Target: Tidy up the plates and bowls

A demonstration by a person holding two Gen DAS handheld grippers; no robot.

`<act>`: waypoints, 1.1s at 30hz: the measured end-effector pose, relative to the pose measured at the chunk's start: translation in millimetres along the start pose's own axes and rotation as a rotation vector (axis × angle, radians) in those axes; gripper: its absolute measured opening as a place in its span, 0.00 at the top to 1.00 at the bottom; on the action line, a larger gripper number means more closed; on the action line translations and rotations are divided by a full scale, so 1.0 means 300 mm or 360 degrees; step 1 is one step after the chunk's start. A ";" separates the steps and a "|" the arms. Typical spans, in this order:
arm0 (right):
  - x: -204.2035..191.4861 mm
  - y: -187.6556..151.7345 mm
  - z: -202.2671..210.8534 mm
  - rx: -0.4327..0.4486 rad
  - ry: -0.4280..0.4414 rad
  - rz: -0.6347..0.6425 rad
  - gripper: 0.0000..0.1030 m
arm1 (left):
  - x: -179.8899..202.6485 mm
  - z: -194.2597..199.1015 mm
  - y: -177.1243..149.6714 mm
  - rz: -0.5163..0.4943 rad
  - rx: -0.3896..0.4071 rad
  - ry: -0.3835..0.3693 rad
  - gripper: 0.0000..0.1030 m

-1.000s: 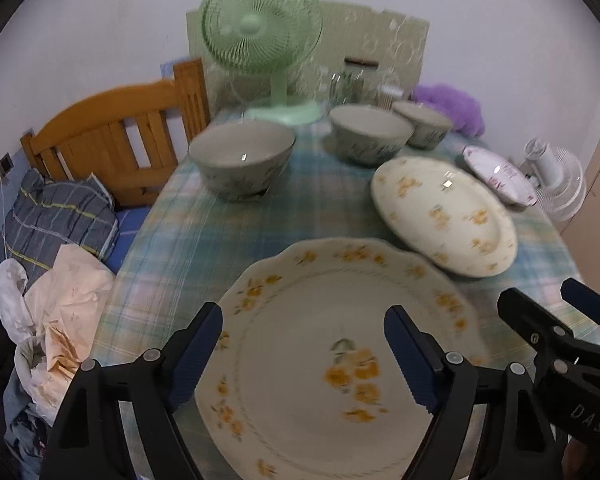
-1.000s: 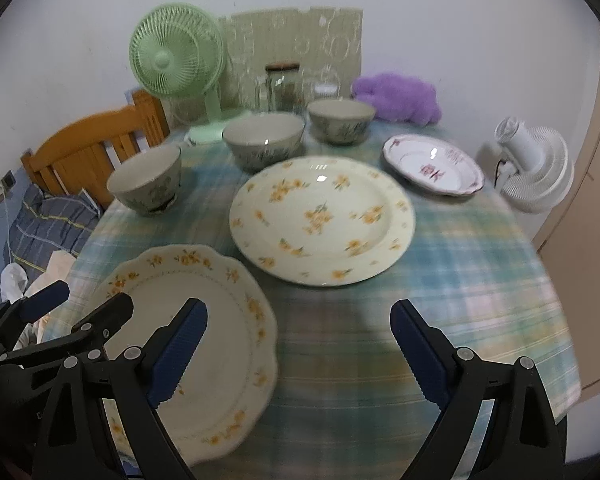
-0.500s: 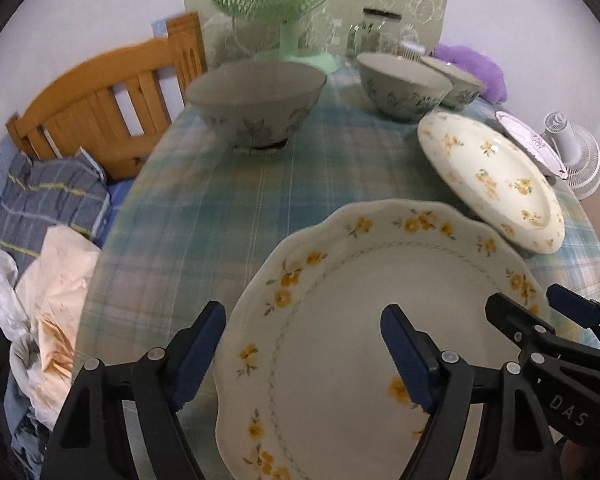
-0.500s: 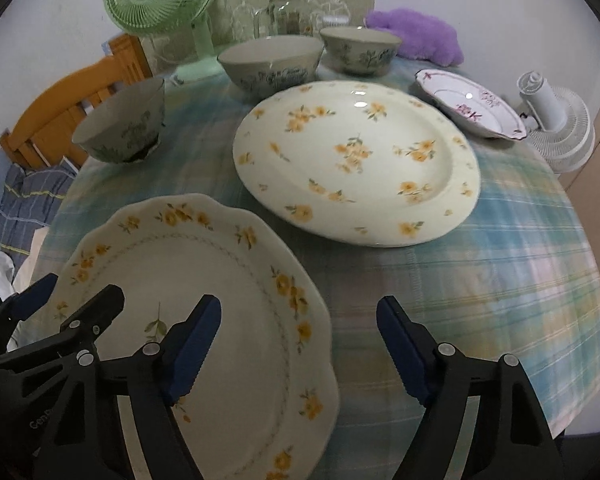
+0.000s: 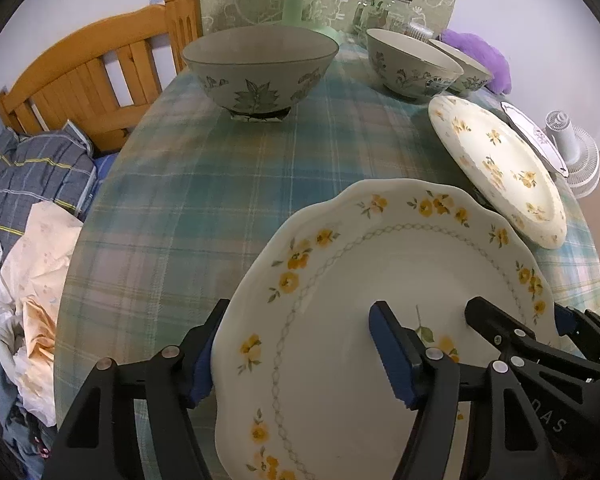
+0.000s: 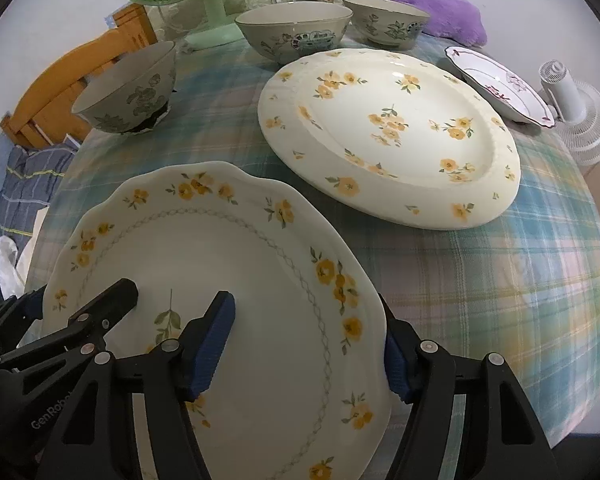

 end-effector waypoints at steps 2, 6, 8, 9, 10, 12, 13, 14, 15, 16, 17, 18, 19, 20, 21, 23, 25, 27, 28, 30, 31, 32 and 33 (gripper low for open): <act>0.001 -0.001 0.003 -0.0027 -0.0012 -0.0018 0.32 | -0.002 0.000 0.003 0.0005 -0.0022 -0.0005 0.33; -0.012 -0.004 0.025 -0.0057 0.0002 -0.0012 0.32 | -0.018 0.038 0.012 0.0047 -0.0023 0.0018 0.32; -0.016 0.005 0.047 -0.0038 -0.0007 0.0001 0.32 | -0.020 0.052 0.020 0.0051 -0.0023 0.0007 0.32; -0.017 0.011 0.060 -0.0032 -0.0018 0.0005 0.32 | -0.018 0.059 0.026 0.0049 -0.0025 0.0001 0.32; -0.015 0.014 0.070 -0.0034 -0.0024 0.0005 0.32 | -0.016 0.065 0.031 0.0048 -0.0028 -0.0005 0.32; -0.008 0.024 0.088 -0.0030 -0.0037 0.0002 0.32 | -0.008 0.076 0.043 0.0044 -0.0026 -0.0017 0.32; -0.004 0.029 0.094 -0.0026 -0.0041 0.0002 0.32 | -0.002 0.083 0.051 0.0039 -0.0023 -0.0024 0.32; 0.002 0.037 0.105 -0.0020 -0.0048 -0.0002 0.32 | 0.005 0.086 0.059 0.0034 -0.0020 -0.0026 0.32; 0.008 0.042 0.112 -0.0015 -0.0052 -0.0007 0.32 | 0.014 0.090 0.067 0.0027 -0.0014 -0.0029 0.32; 0.015 0.047 0.117 -0.0010 -0.0055 -0.0010 0.32 | 0.023 0.092 0.074 0.0019 -0.0009 -0.0033 0.32; 0.026 0.054 0.125 0.0000 -0.0061 -0.0018 0.32 | 0.031 0.094 0.080 0.0009 -0.0004 -0.0035 0.32; 0.035 0.060 0.130 0.0010 -0.0065 -0.0026 0.32 | 0.042 0.095 0.088 -0.0007 0.0003 -0.0034 0.32; 0.045 0.065 0.133 0.0020 -0.0067 -0.0035 0.32 | 0.050 0.095 0.091 -0.0019 0.0007 -0.0034 0.32; 0.056 0.069 0.135 0.0029 -0.0070 -0.0045 0.32 | 0.064 0.094 0.098 -0.0029 0.0012 -0.0040 0.32; 0.071 0.075 0.137 0.0036 -0.0071 -0.0052 0.32 | 0.075 0.090 0.101 -0.0039 0.0012 -0.0033 0.32; 0.103 0.082 0.140 0.0048 -0.0075 -0.0067 0.32 | 0.102 0.085 0.111 -0.0052 0.0013 -0.0035 0.32; 0.137 0.089 0.142 0.0055 -0.0076 -0.0080 0.32 | 0.138 0.079 0.122 -0.0062 0.0015 -0.0035 0.32; 0.171 0.098 0.143 0.0062 -0.0077 -0.0089 0.32 | 0.180 0.071 0.132 -0.0073 0.0016 -0.0037 0.32; 0.197 0.104 0.145 0.0065 -0.0079 -0.0096 0.32 | 0.198 0.067 0.137 -0.0079 0.0013 -0.0037 0.32; 0.240 0.112 0.147 0.0061 -0.0082 -0.0111 0.32 | 0.248 0.062 0.148 -0.0090 0.0001 -0.0038 0.32; 0.262 0.118 0.148 0.0055 -0.0082 -0.0118 0.32 | 0.269 0.060 0.153 -0.0093 0.0001 -0.0036 0.32; 0.281 0.124 0.151 0.0056 -0.0082 -0.0121 0.32 | 0.292 0.060 0.159 -0.0096 0.0004 -0.0035 0.32; 0.311 0.135 0.158 0.0062 -0.0085 -0.0120 0.32 | 0.322 0.059 0.168 -0.0099 0.0007 -0.0038 0.32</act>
Point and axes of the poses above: each gripper's, at about its wrist camera, not at the fingertips, and z roughly against the way its jaws point, x to its right, y to its top, the point moved 8 cm from there along -z, roughly the way its jaws point, and after that the axes turned 14 degrees about -z, right-handed, at the moved point
